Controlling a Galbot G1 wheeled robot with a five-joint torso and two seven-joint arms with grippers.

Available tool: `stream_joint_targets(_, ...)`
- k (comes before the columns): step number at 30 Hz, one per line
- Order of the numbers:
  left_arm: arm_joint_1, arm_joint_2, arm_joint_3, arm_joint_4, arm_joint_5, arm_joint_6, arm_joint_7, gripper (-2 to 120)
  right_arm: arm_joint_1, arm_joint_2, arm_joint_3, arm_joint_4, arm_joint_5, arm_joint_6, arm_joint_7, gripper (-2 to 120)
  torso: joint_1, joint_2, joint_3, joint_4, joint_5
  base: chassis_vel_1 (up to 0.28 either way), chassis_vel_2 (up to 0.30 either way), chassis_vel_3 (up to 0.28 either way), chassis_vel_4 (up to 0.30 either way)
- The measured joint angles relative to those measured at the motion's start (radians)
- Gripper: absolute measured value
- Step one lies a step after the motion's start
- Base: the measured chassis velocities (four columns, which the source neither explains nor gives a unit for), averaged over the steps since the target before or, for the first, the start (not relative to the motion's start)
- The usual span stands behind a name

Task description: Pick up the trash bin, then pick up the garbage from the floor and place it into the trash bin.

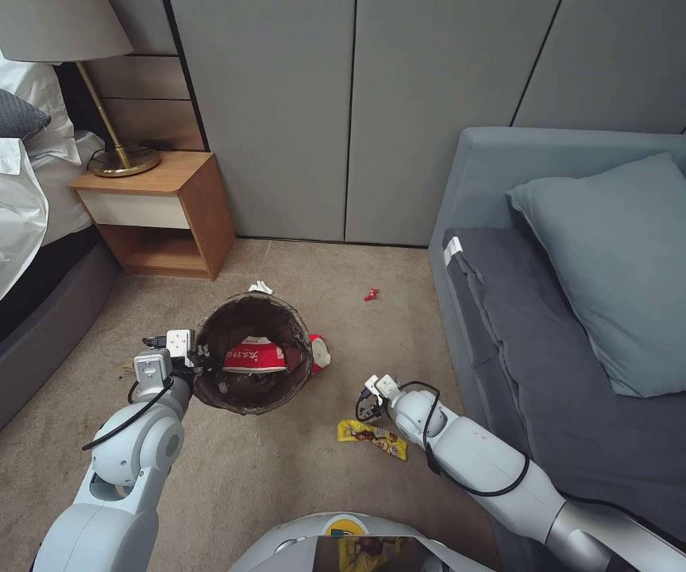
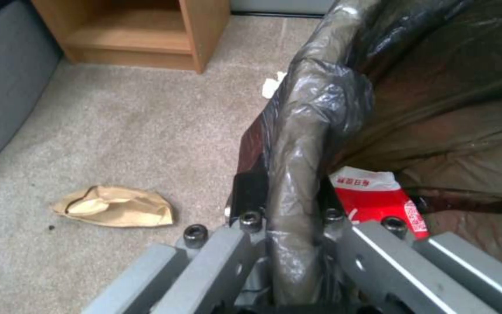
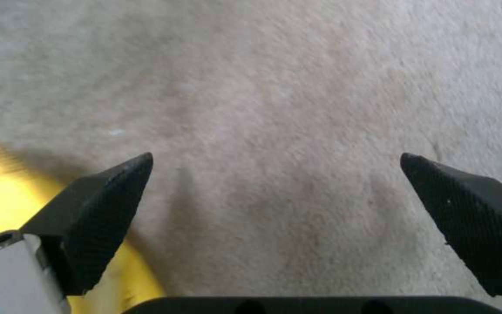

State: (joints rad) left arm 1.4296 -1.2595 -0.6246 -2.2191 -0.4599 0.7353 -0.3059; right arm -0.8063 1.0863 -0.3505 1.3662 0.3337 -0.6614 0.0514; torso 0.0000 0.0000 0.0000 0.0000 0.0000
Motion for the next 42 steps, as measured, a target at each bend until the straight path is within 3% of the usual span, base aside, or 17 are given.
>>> stream_joint_targets(9, -0.007, 0.006, -0.003, 0.005, 0.001, 0.000, 0.004, 0, 0.031, -0.054, -0.049, 0.065, 0.051, -0.050, 0.028, 100, 0.000, 0.000, 0.000, -0.0001, -0.0002, 0.000, 0.000, 0.000, 0.000)
stream_joint_targets(18, -0.010, 0.007, -0.004, 0.010, 0.001, 0.000, 0.006, 0, 0.014, -0.057, -0.078, 0.097, 0.081, -0.065, 0.044, 100, 0.000, 0.000, 0.000, -0.0001, 0.0000, 0.000, 0.000, 0.000, 0.000)
stream_joint_targets(32, -0.009, 0.007, -0.011, 0.012, 0.003, 0.000, 0.010, 0, 0.081, -0.001, -0.171, 0.060, 0.139, -0.065, 0.082, 100, 0.000, 0.000, 0.000, 0.0001, -0.0001, 0.000, 0.000, 0.000, 0.000)
stream_joint_targets(42, -0.010, 0.008, -0.023, 0.015, -0.001, 0.000, 0.012, 0, 0.063, 0.095, -0.191, -0.029, 0.138, -0.014, 0.079, 100, 0.000, 0.000, 0.000, 0.0001, 0.0000, 0.000, 0.000, 0.000, 0.000)
